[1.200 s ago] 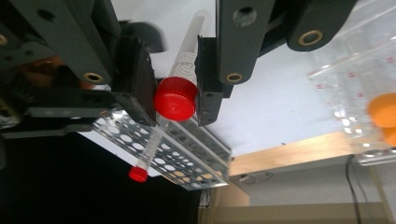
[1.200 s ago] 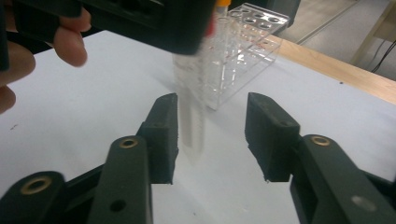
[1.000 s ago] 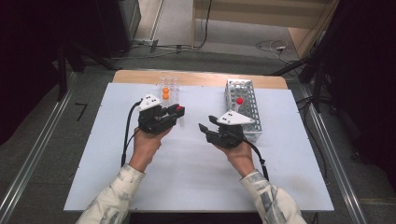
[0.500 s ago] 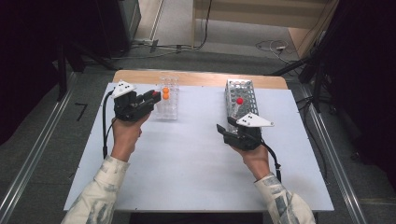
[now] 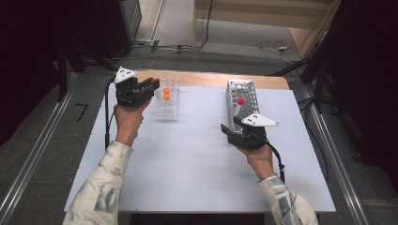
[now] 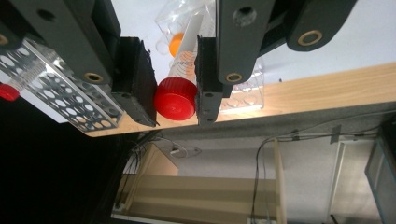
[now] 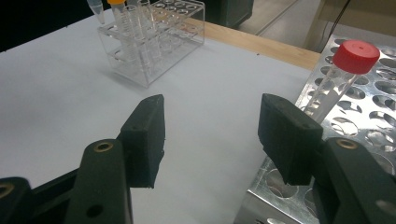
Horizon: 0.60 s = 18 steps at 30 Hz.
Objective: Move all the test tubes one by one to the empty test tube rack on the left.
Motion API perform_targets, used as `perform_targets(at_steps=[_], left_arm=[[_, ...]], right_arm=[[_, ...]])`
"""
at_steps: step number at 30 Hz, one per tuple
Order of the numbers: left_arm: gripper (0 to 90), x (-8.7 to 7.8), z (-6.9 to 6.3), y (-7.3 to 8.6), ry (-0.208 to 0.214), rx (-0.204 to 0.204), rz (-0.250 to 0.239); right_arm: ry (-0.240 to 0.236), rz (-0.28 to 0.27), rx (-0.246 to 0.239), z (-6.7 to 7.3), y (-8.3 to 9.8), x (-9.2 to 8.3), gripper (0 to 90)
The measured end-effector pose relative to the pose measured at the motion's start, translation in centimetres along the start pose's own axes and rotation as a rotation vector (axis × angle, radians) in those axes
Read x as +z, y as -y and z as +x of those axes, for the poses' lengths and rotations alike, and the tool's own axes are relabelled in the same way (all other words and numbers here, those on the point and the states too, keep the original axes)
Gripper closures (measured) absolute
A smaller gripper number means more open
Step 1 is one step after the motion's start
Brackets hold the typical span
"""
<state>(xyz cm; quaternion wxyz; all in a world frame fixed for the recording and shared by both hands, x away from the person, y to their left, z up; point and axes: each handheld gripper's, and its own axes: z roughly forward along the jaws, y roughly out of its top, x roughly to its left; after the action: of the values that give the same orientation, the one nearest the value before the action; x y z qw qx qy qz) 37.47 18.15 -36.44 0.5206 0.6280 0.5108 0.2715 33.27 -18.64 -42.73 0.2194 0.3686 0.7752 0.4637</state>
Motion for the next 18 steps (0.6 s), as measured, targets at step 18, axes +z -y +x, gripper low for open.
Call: perform_targets(at_steps=[18], left_arm=[[69.5, 2.8, 0.6, 0.3, -0.052, 0.010, -0.010]], right_arm=[[0.005, 0.016, 0.033, -0.4, 0.0, 0.1, 28.6]])
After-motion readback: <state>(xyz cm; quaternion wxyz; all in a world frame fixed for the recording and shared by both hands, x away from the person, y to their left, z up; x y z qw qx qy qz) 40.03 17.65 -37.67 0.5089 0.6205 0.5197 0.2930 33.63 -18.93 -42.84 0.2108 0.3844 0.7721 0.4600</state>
